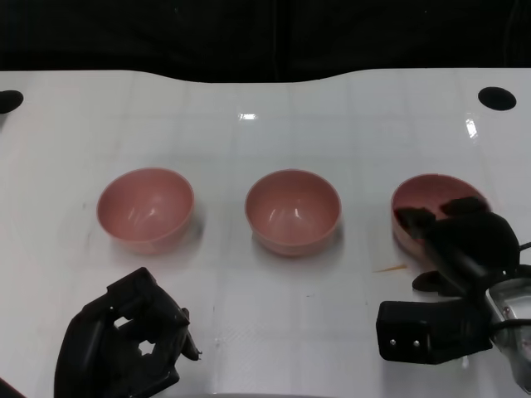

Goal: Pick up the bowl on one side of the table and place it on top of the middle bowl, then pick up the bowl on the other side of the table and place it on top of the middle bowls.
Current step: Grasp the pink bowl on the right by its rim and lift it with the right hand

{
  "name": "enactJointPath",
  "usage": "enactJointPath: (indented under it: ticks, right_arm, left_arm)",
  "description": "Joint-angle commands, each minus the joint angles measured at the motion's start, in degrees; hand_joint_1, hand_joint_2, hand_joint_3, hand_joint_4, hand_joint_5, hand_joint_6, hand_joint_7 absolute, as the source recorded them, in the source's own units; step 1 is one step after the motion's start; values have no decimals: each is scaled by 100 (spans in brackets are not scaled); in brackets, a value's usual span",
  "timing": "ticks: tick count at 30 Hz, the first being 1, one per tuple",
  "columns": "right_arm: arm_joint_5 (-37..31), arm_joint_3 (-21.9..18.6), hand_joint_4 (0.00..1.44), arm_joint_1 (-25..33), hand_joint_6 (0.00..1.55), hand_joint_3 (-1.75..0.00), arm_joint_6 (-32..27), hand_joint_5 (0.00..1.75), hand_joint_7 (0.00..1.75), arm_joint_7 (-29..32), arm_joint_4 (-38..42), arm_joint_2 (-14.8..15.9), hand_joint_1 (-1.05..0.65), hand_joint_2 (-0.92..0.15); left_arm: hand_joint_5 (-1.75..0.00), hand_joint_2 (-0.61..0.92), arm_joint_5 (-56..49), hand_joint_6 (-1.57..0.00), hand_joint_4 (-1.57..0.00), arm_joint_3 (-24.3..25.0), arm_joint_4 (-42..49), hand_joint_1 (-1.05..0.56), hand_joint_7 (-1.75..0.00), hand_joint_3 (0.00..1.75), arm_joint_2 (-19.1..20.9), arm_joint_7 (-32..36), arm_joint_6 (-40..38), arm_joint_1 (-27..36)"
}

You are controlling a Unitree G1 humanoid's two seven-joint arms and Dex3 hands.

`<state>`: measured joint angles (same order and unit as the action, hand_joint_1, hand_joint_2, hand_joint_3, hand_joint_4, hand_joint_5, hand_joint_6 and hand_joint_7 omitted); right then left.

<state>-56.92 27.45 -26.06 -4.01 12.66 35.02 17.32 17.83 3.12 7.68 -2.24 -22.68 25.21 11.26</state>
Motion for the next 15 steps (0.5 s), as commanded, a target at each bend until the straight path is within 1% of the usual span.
enactJointPath:
  ticks: [1,3,4,5,6,7,8,9,10,11,12,13,14,15]
  right_arm:
    - [82,112,44,-322,49,-4,80,21,4,276,622,-59,-50,-92]
    - [148,172,59,-465,61,-6,200,19,6,465,982,-108,-41,-92]
    - [185,197,62,-530,63,-6,322,19,7,628,1150,-113,-38,-92]
    - [245,206,75,-593,70,-5,511,24,8,856,1331,-109,-34,-92]
    - [294,219,92,-647,89,-6,657,48,7,1033,1479,-107,-27,-92]
    - [373,206,96,-701,97,-6,884,60,6,1256,1624,-96,-24,-92]
    - [428,191,94,-745,111,-5,1055,98,10,1505,1714,-91,-21,-92]
    - [463,189,90,-784,113,-2,1172,143,40,1685,1793,-91,-22,-92]
    - [493,180,89,-815,102,-1,1269,159,73,1893,1838,-93,-22,-92]
    - [508,183,88,-841,88,-1,1324,168,114,2028,1881,-97,-21,-92]
    - [521,190,87,-864,82,-1,1364,171,128,2115,1927,-101,-21,-92]
    - [504,198,87,-894,79,-1,1446,173,136,2343,1909,-86,-21,-92]
    - [493,211,88,-919,72,-7,1505,174,158,2507,1907,-75,-19,-92]
    - [487,225,88,-940,69,-10,1548,174,166,2627,1915,-68,-18,-92]
  left_arm:
    - [-160,59,5,-81,-82,-7,-83,-10,-140,100,30,15,-35,74]
    - [-160,59,-19,-81,-82,-14,-85,-10,-140,100,27,31,-30,74]
    - [-160,59,-26,-82,-82,-16,-91,-10,-139,100,27,39,-28,75]
    - [-159,59,-27,-82,-83,-13,-84,-11,-139,99,25,39,-7,70]
    - [-159,59,-26,-82,-83,-11,-78,-11,-138,99,24,37,8,66]
    - [-159,59,-26,-82,-83,-9,-92,-11,-138,99,26,44,-1,72]
    - [-159,59,-24,-82,-83,-10,-100,-11,-138,98,28,42,-5,79]
    - [-159,59,-23,-82,-83,-11,-108,-11,-138,98,29,41,-12,84]
    - [-160,59,-36,-82,-83,-14,-114,-12,-138,98,30,47,-10,89]
    - [-160,59,-46,-82,-83,-16,-116,-12,-138,97,30,51,-6,91]
    - [-160,59,-53,-82,-83,-18,-118,-12,-138,96,29,55,-5,92]
    - [-160,59,-65,-83,-83,-18,-109,-13,-138,96,32,52,16,88]
    - [-160,60,-72,-82,-83,-17,-102,-12,-138,95,34,48,31,85]
    - [-160,60,-77,-82,-83,-17,-97,-12,-138,95,36,46,41,82]
